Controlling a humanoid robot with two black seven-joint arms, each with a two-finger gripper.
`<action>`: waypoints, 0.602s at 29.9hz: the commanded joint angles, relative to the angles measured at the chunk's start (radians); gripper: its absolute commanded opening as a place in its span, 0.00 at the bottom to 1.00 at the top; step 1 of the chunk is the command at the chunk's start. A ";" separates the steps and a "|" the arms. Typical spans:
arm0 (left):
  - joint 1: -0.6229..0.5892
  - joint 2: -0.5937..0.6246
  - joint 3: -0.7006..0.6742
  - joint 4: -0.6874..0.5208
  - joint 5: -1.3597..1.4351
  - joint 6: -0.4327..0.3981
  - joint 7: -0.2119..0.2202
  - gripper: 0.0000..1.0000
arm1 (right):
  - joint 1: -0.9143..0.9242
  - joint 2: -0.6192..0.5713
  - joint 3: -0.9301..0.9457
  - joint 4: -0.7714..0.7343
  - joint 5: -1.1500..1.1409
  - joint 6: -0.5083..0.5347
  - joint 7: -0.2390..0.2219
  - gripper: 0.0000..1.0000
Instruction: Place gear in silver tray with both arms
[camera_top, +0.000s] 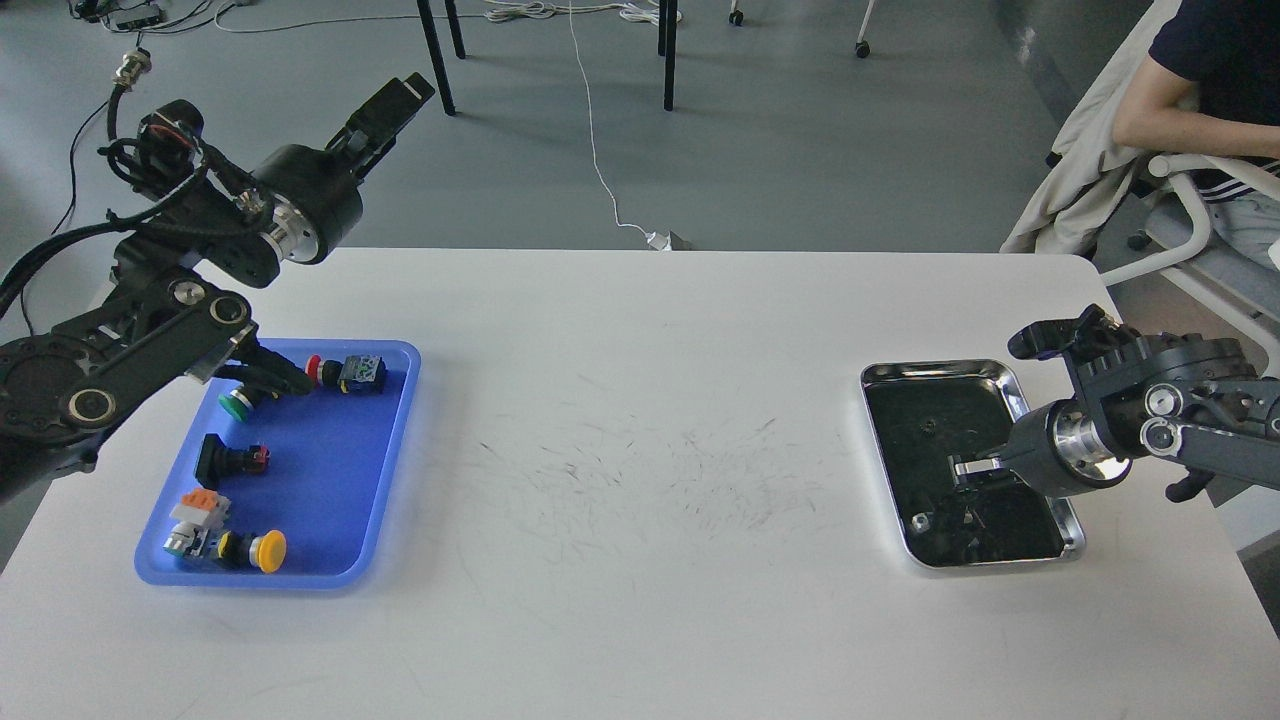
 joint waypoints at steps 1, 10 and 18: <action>0.000 0.003 0.000 0.000 0.000 0.001 0.000 0.98 | 0.013 -0.005 0.018 0.004 0.014 0.000 0.004 1.00; 0.000 -0.003 -0.011 0.037 -0.020 0.002 -0.002 0.98 | 0.011 -0.064 0.510 -0.112 0.205 0.000 0.005 1.00; 0.001 -0.173 -0.146 0.175 -0.246 0.051 0.020 0.98 | -0.060 0.159 0.891 -0.584 0.908 0.000 0.017 1.00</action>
